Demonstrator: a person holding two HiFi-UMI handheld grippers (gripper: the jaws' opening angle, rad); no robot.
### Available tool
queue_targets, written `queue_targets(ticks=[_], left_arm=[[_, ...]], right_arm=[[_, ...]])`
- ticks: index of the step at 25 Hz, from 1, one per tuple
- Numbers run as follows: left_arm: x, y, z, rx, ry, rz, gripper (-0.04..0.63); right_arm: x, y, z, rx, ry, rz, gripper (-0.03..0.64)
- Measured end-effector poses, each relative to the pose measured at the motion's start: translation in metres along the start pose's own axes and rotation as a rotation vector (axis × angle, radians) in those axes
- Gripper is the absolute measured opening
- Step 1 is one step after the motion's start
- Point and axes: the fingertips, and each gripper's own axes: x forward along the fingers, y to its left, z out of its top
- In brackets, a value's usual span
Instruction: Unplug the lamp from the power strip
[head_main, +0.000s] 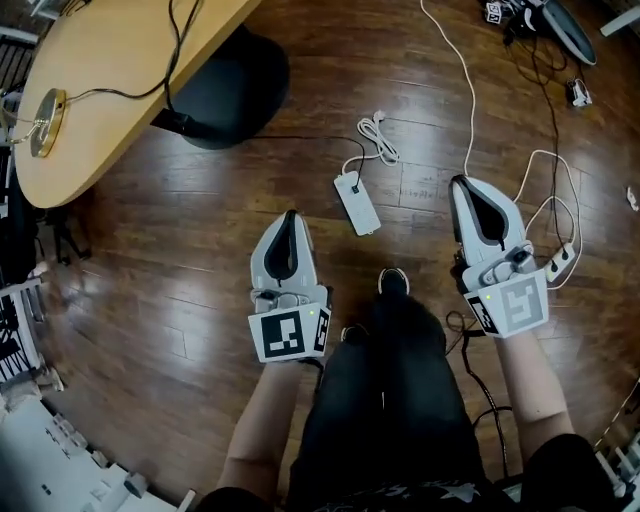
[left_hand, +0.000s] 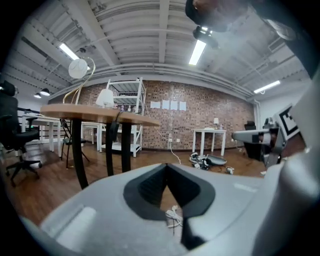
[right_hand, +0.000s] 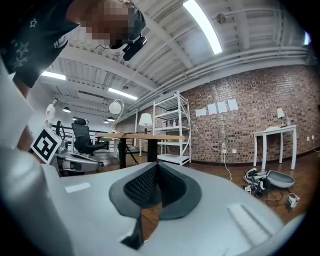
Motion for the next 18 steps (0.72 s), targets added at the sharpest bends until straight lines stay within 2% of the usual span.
queue_targets(ticks=[5, 9, 14, 18], left_arm=[[0.019, 0.012, -0.093, 0.016, 0.029, -0.021, 0.003], [0.035, 0.023, -0.163, 0.025, 0.039, -0.041, 0.003], [0.063, 0.032, -0.205, 0.008, 0.011, -0.063, 0.003], [0.082, 0.034, -0.248, 0.088, -0.004, -0.12, 0.003]], right_arm=[[0.011, 0.004, -0.077, 0.006, 0.01, 0.033, 0.008], [0.02, -0.003, -0.142, 0.014, 0.021, 0.023, 0.008], [0.04, -0.013, -0.195, 0.013, -0.008, 0.038, 0.008], [0.054, -0.011, -0.238, -0.006, -0.024, 0.066, 0.008]])
